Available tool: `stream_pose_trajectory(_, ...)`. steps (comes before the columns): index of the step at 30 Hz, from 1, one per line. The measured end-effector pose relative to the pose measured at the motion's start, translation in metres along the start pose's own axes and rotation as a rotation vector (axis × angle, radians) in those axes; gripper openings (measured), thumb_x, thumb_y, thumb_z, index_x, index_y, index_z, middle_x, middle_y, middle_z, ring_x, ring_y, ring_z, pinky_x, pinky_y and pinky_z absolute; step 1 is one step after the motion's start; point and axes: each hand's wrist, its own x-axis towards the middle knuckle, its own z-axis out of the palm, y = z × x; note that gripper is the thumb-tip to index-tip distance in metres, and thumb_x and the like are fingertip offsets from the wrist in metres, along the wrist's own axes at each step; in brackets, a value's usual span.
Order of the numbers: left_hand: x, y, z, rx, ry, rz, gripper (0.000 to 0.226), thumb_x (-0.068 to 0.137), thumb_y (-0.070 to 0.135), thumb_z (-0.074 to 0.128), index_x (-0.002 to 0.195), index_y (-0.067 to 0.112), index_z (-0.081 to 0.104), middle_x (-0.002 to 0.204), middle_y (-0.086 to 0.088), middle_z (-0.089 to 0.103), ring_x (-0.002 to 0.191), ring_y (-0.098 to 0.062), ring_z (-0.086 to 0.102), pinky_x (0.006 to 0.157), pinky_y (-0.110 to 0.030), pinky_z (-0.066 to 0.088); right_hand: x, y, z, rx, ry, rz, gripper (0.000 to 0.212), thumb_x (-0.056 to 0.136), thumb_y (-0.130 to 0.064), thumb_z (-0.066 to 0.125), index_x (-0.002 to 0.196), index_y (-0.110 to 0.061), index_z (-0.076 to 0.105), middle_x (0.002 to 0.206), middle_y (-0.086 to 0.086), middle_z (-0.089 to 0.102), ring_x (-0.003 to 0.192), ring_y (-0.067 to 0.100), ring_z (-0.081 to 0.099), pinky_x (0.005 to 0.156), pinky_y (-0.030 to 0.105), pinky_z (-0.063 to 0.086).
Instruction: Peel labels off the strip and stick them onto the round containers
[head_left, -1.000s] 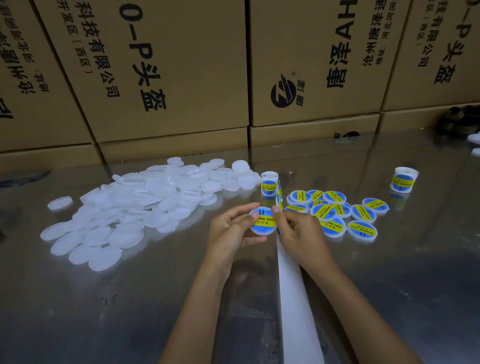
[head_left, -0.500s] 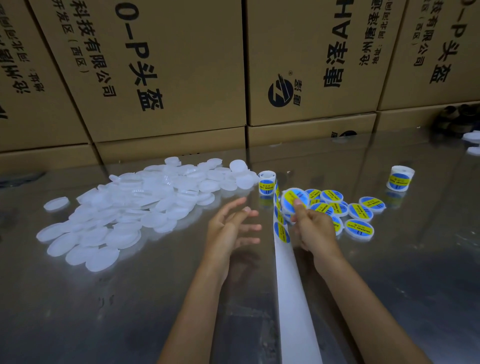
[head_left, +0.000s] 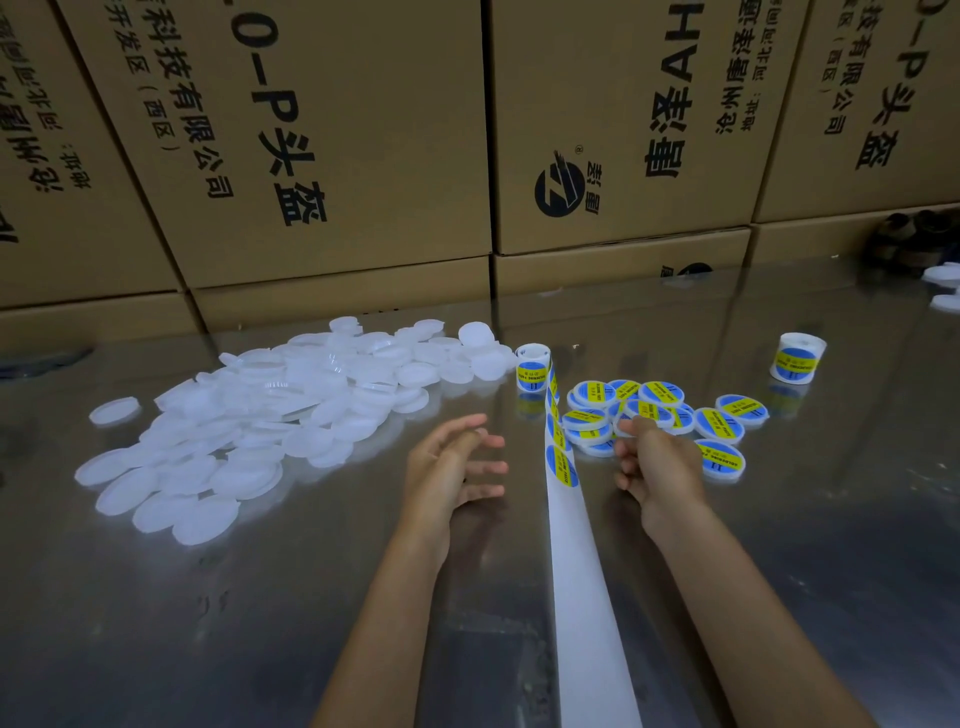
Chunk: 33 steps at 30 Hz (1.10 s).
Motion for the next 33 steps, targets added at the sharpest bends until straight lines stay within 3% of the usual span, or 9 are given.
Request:
stream_pose_trajectory(7,0.002,-0.004,-0.001,0.016,0.065,0.031,0.020,0.099,0.003,0.053,0.112,0.008,0.068,0.090,-0.014,0.072,0.064,-0.021,0.066,0.052,-0.028,0.058,-0.001,0.009,0.006,-0.192,-0.084,-0.107,0.031,0.100,-0.021,0.050,0.082,-0.007,0.070,0.051,0.002,0.053,0.037,0.010,0.036,0.038,0.024,0.030)
stream_pose_trajectory(12,0.013,-0.008,-0.004,0.102,0.275,0.112,0.027,0.095,-0.005,0.045,0.103,0.011,0.066,0.087,-0.010,0.067,0.058,-0.011,0.061,0.052,-0.027,0.055,-0.004,0.024,0.018,-0.498,-0.107,-0.424,0.025,0.094,-0.019,0.055,0.078,-0.006,0.070,0.063,0.007,0.064,0.059,0.019,0.058,0.057,0.032,0.044)
stream_pose_trajectory(16,0.042,0.006,-0.020,0.462,0.436,0.236,0.026,0.093,0.004,0.050,0.105,0.017,0.069,0.099,-0.008,0.070,0.087,-0.025,0.065,0.072,-0.027,0.053,-0.003,0.033,0.025,-0.639,-0.092,-0.703,0.029,0.094,-0.022,0.057,0.069,-0.006,0.060,0.063,0.003,0.058,0.067,0.022,0.053,0.062,0.035,0.040)
stream_pose_trajectory(19,0.072,0.030,-0.040,0.761,0.387,0.368,0.029,0.091,0.002,0.050,0.115,0.010,0.066,0.110,-0.010,0.067,0.101,-0.025,0.060,0.085,-0.030,0.048,0.003,0.035,0.029,-0.643,-0.079,-0.790,0.029,0.093,-0.021,0.058,0.068,-0.007,0.058,0.065,-0.001,0.054,0.073,0.023,0.050,0.063,0.032,0.035)
stream_pose_trajectory(22,0.103,0.050,-0.064,1.089,0.360,0.416,0.038,0.092,0.000,0.051,0.128,0.003,0.062,0.127,-0.016,0.062,0.122,-0.032,0.053,0.102,-0.039,0.043,0.007,0.036,0.030,-0.606,-0.076,-0.791,0.027,0.093,-0.020,0.059,0.069,-0.008,0.060,0.069,0.000,0.058,0.076,0.023,0.053,0.068,0.035,0.041)
stream_pose_trajectory(26,0.130,0.058,-0.089,1.454,0.259,0.400,0.041,0.095,0.008,0.056,0.135,-0.001,0.058,0.134,-0.023,0.060,0.127,-0.038,0.051,0.112,-0.042,0.035,0.010,0.036,0.032,-0.565,-0.109,-0.739,0.022,0.092,-0.022,0.060,0.072,-0.014,0.063,0.073,-0.004,0.060,0.078,0.019,0.057,0.073,0.036,0.047)
stream_pose_trajectory(30,0.143,0.051,-0.100,1.605,0.190,0.356,0.042,0.103,0.024,0.048,0.139,0.005,0.056,0.139,-0.020,0.057,0.133,-0.035,0.047,0.120,-0.041,0.020,0.012,0.036,0.033,-0.572,-0.104,-0.745,0.021,0.092,-0.024,0.060,0.071,-0.019,0.061,0.071,-0.009,0.060,0.080,0.018,0.058,0.074,0.036,0.048)
stream_pose_trajectory(33,0.146,0.044,-0.102,1.572,0.200,0.391,0.038,0.104,0.024,0.048,0.135,0.006,0.061,0.133,-0.019,0.062,0.129,-0.033,0.051,0.121,-0.040,0.015,0.012,0.036,0.033,-0.574,-0.111,-0.751,0.021,0.091,-0.025,0.060,0.070,-0.022,0.060,0.071,-0.010,0.058,0.080,0.017,0.057,0.074,0.036,0.048)
